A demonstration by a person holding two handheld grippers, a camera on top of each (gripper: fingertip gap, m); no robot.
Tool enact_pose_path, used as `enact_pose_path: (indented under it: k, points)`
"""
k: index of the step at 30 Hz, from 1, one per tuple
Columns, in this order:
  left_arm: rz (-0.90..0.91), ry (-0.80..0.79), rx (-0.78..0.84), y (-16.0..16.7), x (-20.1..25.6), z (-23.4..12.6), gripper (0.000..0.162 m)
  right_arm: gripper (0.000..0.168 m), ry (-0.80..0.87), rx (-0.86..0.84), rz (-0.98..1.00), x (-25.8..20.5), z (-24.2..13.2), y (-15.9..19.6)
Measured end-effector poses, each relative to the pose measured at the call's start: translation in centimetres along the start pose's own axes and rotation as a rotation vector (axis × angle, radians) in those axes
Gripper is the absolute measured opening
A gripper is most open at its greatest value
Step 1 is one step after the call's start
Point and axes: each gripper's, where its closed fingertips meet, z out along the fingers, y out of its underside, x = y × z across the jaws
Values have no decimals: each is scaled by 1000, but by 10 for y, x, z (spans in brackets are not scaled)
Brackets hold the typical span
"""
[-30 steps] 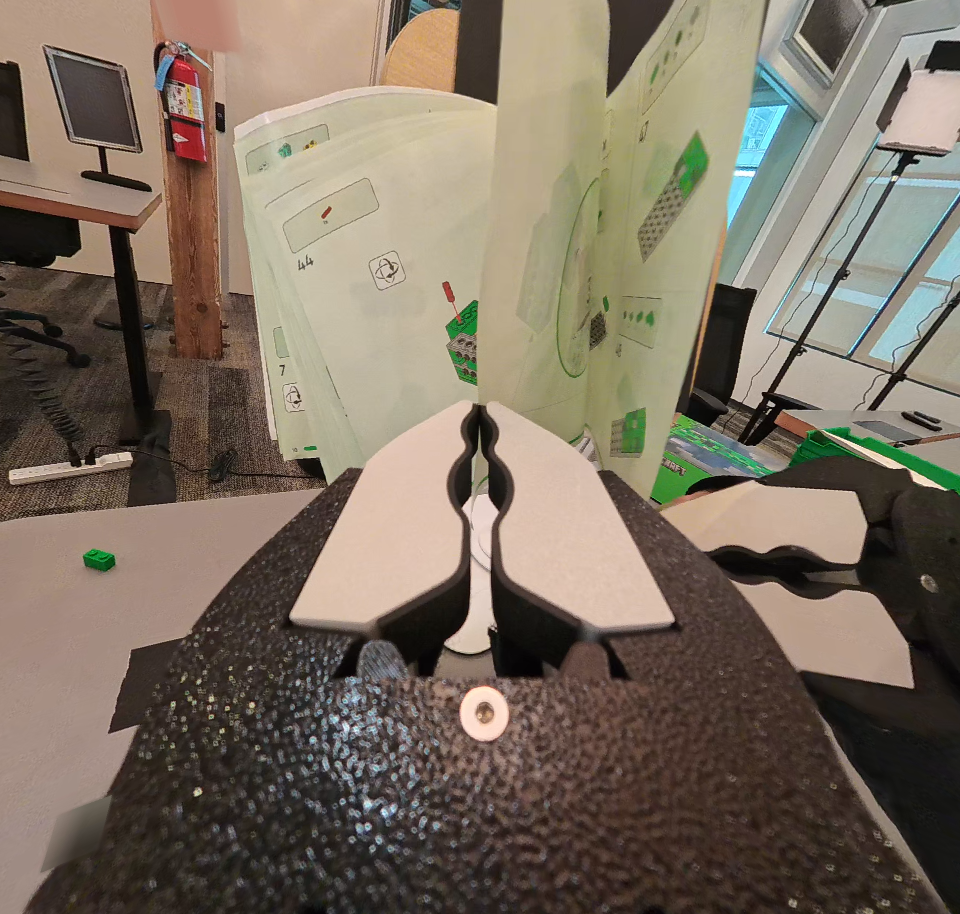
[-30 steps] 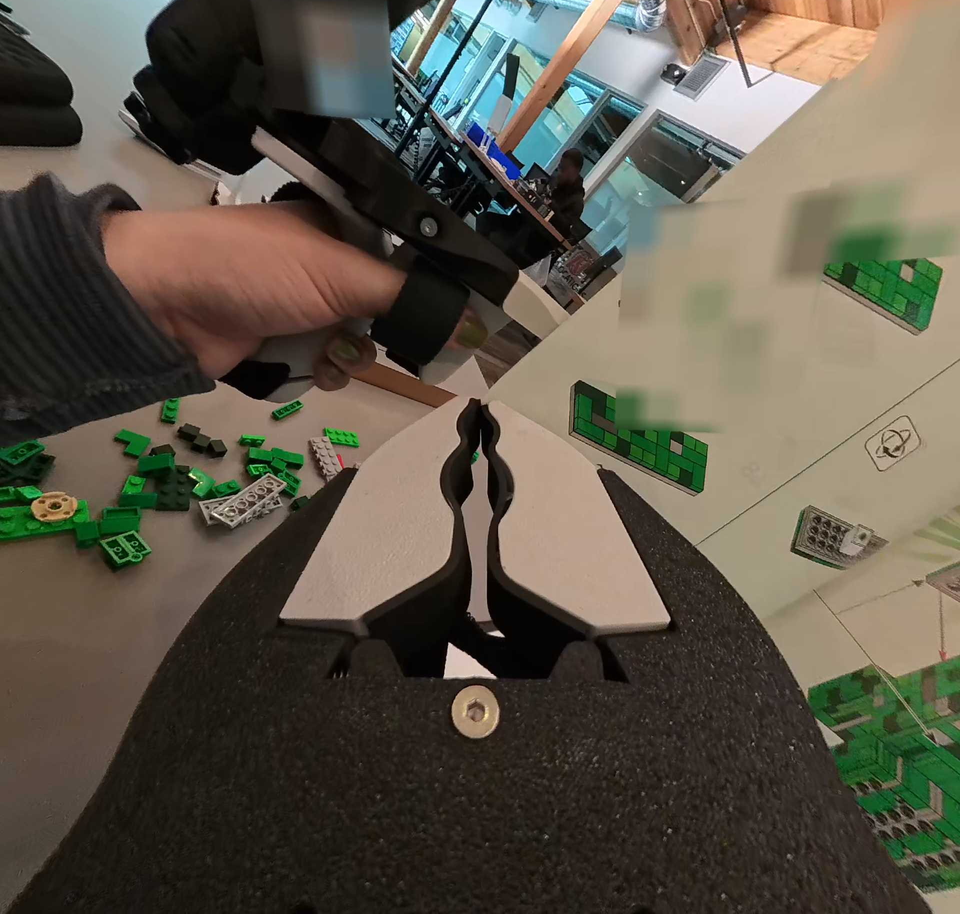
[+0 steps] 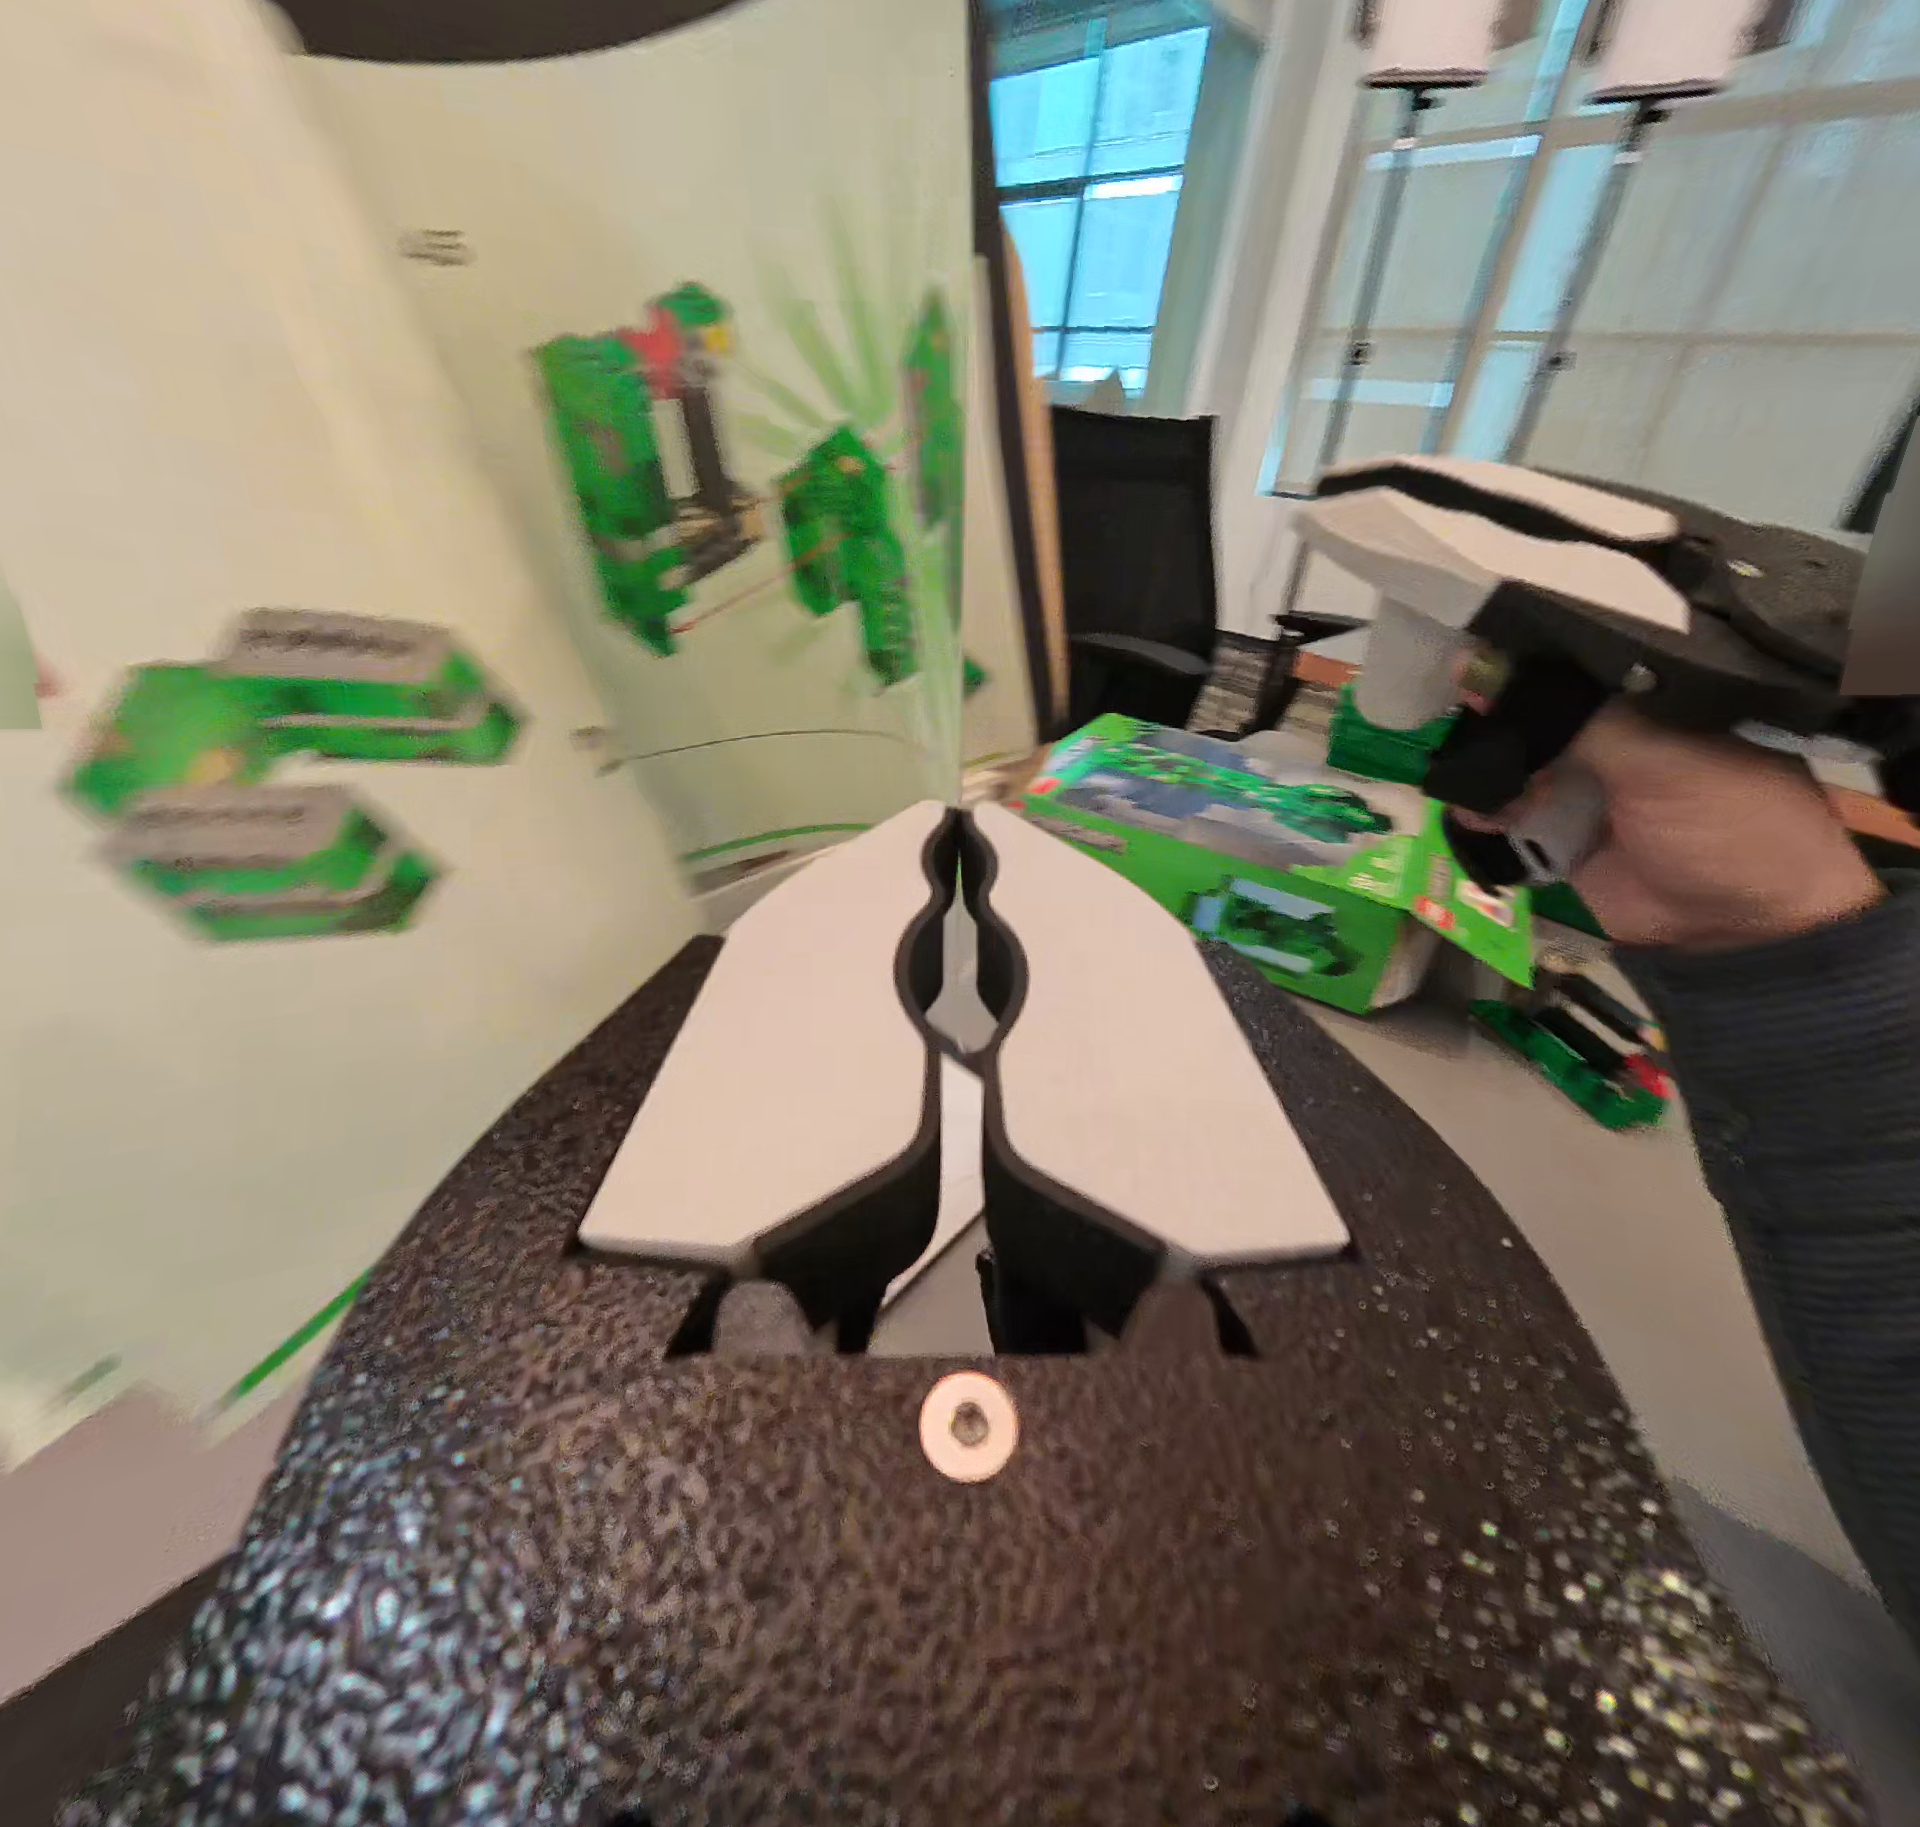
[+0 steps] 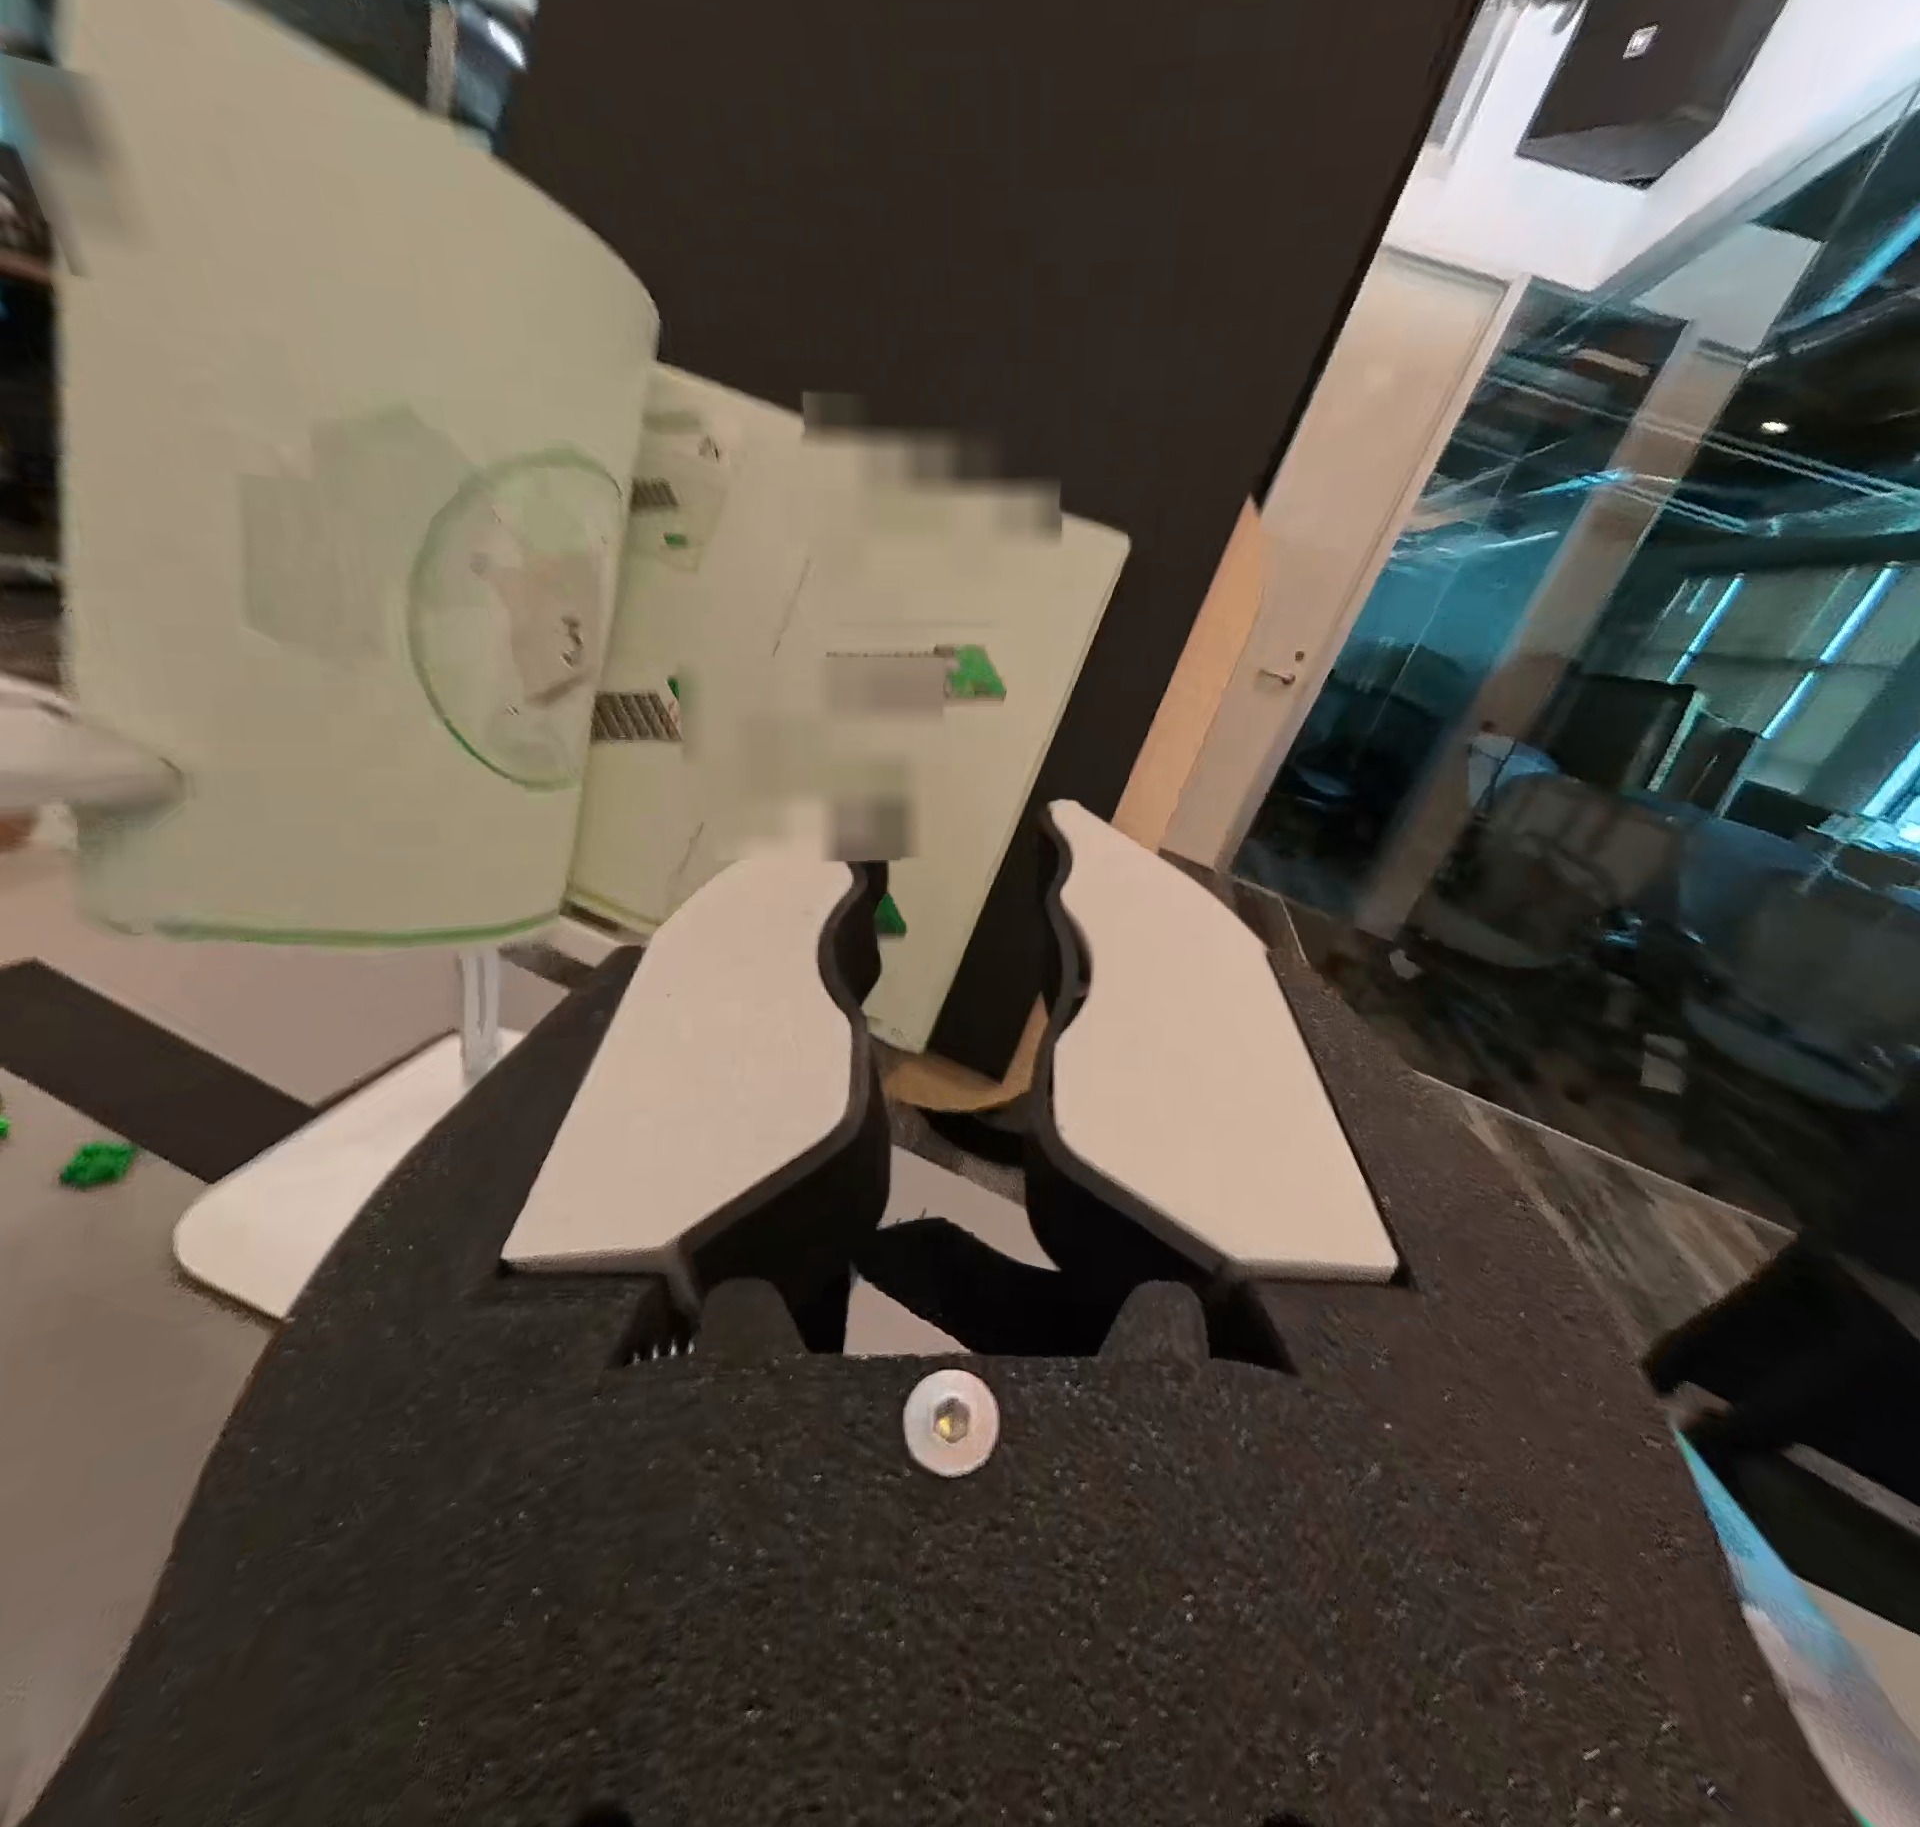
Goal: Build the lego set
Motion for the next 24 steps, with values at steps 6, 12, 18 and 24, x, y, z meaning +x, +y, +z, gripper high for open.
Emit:
enact_pose_path:
  k: [6, 12, 18, 24]
  points:
    - [78, 183, -55, 14, 50, 26, 62, 43, -99, 100, 114, -21, -5, -31]
    - [105, 172, -15, 2, 45, 15, 62, 39, -137, 141, 111, -31, -7, -43]
    - [48, -4, -9, -8, -14, -21, 57, 25, -443, 90, 192, -82, -3, -37]
    - [-50, -212, -18, -5, -70, -54, 52, 26, -382, -61, 188, -83, 29, 13]
